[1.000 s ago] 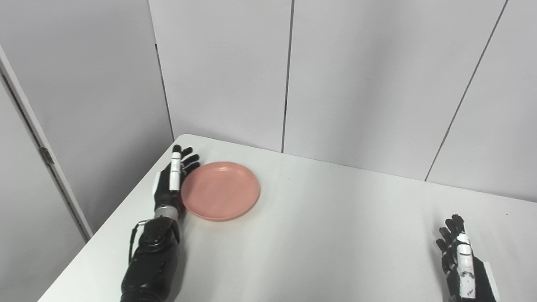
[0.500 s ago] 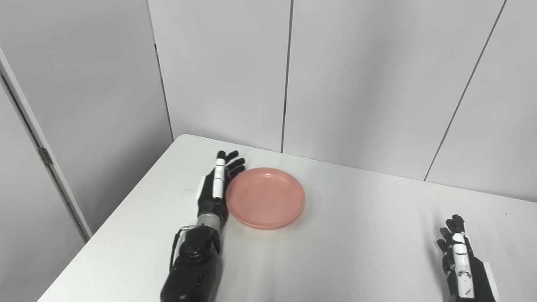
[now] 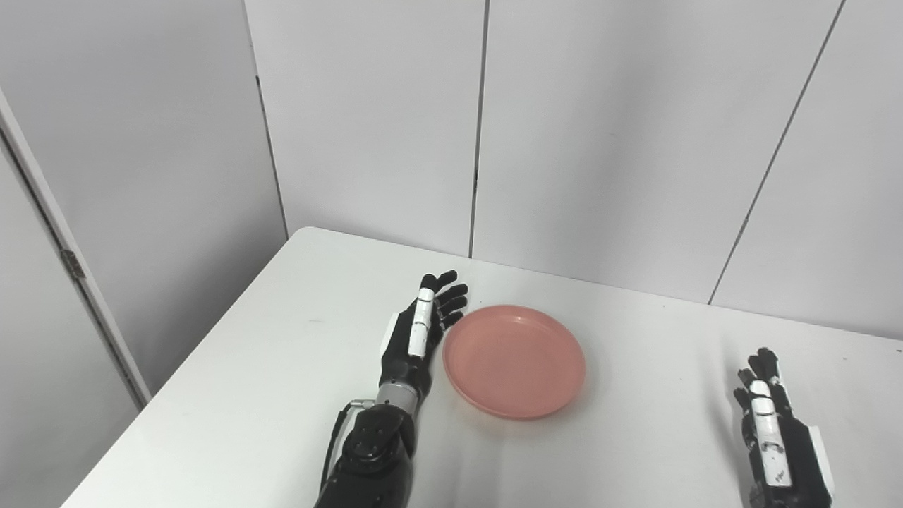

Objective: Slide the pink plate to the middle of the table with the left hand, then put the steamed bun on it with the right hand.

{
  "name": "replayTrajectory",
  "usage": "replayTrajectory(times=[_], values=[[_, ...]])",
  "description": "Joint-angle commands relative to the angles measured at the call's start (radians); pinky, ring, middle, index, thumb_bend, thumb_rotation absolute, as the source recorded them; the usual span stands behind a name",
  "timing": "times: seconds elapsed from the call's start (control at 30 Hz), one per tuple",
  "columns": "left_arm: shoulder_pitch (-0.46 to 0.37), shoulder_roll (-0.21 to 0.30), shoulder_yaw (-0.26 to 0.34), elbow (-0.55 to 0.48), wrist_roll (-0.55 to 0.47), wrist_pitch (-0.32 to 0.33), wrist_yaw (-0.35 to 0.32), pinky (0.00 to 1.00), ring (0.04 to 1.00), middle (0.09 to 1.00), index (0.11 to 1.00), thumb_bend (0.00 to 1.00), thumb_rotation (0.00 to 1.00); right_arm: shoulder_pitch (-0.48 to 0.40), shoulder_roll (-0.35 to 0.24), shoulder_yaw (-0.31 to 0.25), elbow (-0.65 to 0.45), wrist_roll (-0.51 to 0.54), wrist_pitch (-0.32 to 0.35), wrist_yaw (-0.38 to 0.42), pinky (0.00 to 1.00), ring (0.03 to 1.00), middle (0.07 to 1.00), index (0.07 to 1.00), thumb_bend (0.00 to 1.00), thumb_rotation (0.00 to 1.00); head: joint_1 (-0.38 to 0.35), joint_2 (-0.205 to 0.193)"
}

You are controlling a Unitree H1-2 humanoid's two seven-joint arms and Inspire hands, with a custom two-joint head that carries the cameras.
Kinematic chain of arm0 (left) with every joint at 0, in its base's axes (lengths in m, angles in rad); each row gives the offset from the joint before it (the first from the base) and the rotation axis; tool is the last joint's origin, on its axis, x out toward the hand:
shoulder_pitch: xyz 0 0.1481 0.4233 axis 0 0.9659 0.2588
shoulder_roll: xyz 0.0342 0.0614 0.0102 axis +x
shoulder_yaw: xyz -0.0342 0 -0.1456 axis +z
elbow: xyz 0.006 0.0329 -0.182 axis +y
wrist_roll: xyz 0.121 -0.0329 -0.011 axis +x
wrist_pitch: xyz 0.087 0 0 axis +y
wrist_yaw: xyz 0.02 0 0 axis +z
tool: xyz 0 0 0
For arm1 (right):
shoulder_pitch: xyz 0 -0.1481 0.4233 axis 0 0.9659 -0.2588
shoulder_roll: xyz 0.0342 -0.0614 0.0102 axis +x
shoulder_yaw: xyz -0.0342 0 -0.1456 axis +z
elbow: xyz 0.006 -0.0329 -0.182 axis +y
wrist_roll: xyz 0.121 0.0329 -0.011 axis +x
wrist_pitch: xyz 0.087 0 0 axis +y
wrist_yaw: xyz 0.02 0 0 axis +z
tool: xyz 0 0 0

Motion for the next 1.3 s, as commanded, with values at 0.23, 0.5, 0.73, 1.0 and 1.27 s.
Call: replayTrajectory(times=[0.23,0.5,0.73,1.0,1.27], values=[[0.068,-0.02,-0.051,-0.064,0.003,0.012,-0.068,0.82,0.823,0.808,0.792,0.71,1.0,0.021,0.048,0.019,0.019,-0.056,-0.064,-0.033,1.0,0.945,0.972,0.966,0.56,0.86,-0.16,0.048],[0.113,-0.019,-0.099,-0.131,-0.003,0.076,-0.128,0.88,0.858,0.842,0.825,0.7,1.0,0.017,0.082,0.042,-0.005,-0.103,-0.035,-0.068,1.0,0.958,0.964,0.961,0.59,0.86,-0.274,0.086],[0.138,-0.006,-0.115,-0.2,-0.015,0.151,-0.167,0.92,0.888,0.863,0.843,0.68,1.0,0.012,0.1,0.06,-0.037,-0.14,0.012,-0.087,1.0,0.973,0.971,0.969,0.62,0.85,-0.338,0.12],[0.152,0.004,-0.118,-0.232,-0.019,0.176,-0.195,0.89,0.875,0.861,0.842,0.63,1.0,0.005,0.114,0.073,-0.046,-0.149,0.016,-0.093,1.0,0.981,0.974,0.974,0.62,0.83,-0.375,0.139],[0.139,0.011,-0.131,-0.192,-0.003,0.163,-0.21,0.95,0.92,0.903,0.884,0.64,1.0,-0.024,0.081,0.054,-0.067,-0.192,0.018,-0.118,0.99,0.958,0.944,0.947,0.63,0.83,-0.419,0.133]])
